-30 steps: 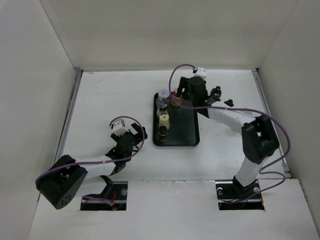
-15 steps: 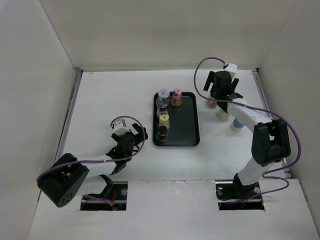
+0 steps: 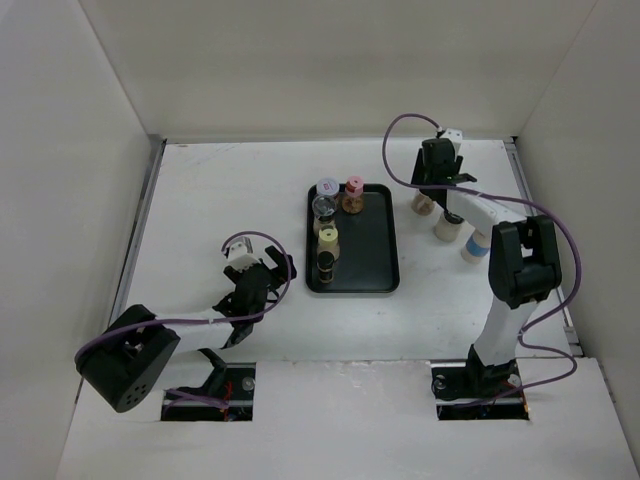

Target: Organize the condiment bottles

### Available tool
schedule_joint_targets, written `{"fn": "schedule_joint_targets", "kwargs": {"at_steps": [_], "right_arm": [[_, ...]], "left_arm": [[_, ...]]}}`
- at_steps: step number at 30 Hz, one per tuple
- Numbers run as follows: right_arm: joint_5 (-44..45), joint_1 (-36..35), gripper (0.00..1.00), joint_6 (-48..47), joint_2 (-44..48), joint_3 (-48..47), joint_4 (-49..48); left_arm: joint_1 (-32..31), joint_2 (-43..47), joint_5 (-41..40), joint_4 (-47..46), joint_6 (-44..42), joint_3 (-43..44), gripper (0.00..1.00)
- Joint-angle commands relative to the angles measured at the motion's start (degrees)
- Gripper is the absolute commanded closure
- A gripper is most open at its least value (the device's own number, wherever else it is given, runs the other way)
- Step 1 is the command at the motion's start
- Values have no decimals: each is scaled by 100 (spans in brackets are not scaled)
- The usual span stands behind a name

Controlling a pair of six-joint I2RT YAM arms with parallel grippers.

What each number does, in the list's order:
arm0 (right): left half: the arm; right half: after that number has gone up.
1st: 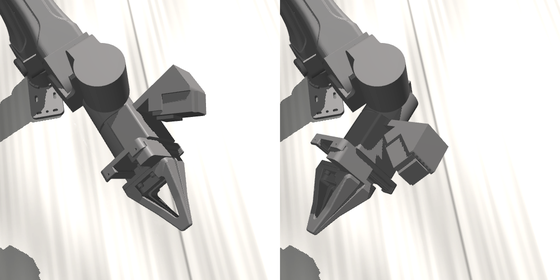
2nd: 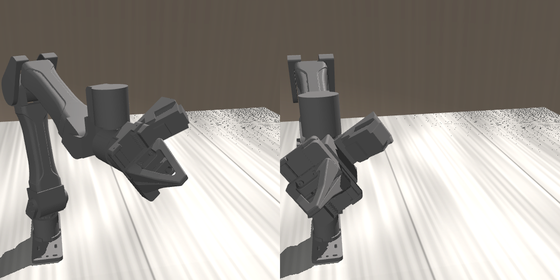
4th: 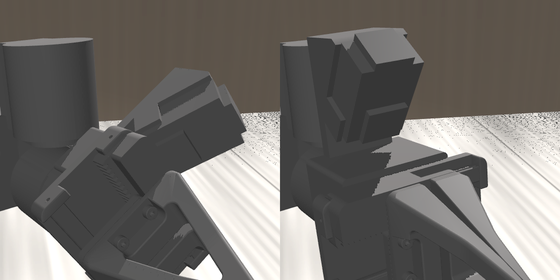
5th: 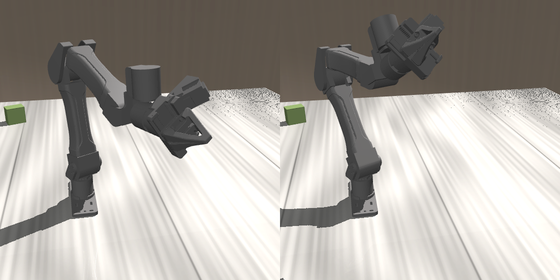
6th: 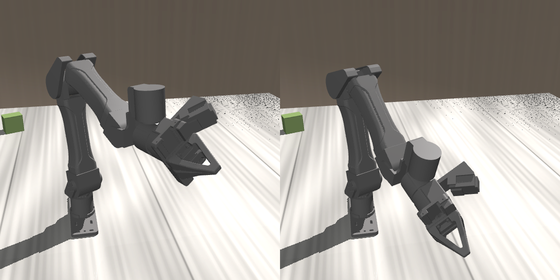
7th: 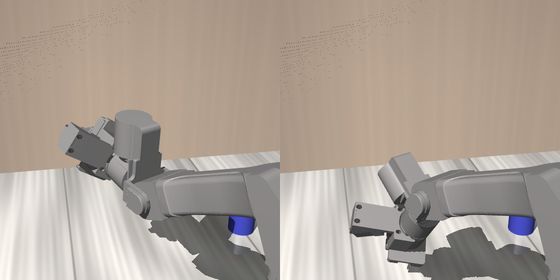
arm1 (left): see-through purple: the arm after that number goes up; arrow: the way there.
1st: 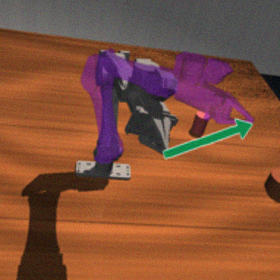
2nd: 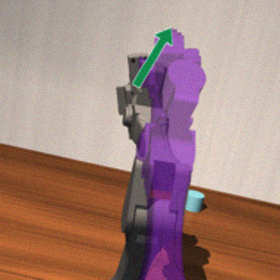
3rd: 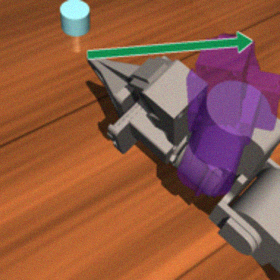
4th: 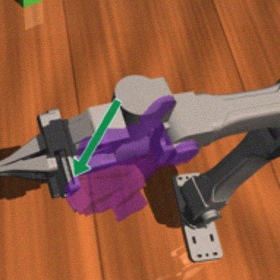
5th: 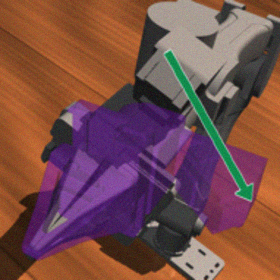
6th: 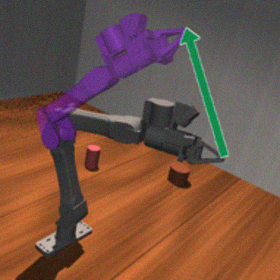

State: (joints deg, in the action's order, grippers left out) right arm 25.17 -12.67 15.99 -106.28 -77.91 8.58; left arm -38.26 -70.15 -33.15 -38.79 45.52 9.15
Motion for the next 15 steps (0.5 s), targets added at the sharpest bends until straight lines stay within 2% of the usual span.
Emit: {"fn": "schedule_joint_targets", "kwargs": {"at_steps": [1, 2, 4, 7, 13, 15], "right_arm": [[-30, 14, 35, -34, 2, -277, 12], [-30, 14, 31, -34, -7, -295, 38], [-64, 32, 16, -34, -112, -400, 213], [-82, 14, 16, -26, -148, -322, 294], [-118, 14, 47, 89, 10, -172, 118], [-56, 14, 51, 106, 168, -137, 4]], "left_arm": [[34, 116, -8, -252, 71, 158, 0], [34, 81, -16, -252, 71, 158, 0], [34, 45, 19, -252, 71, 175, 0], [34, 177, -16, -252, 71, 140, 0], [34, 150, 19, -252, 71, 158, 0], [34, 168, -25, -252, 71, 140, 0]]}}
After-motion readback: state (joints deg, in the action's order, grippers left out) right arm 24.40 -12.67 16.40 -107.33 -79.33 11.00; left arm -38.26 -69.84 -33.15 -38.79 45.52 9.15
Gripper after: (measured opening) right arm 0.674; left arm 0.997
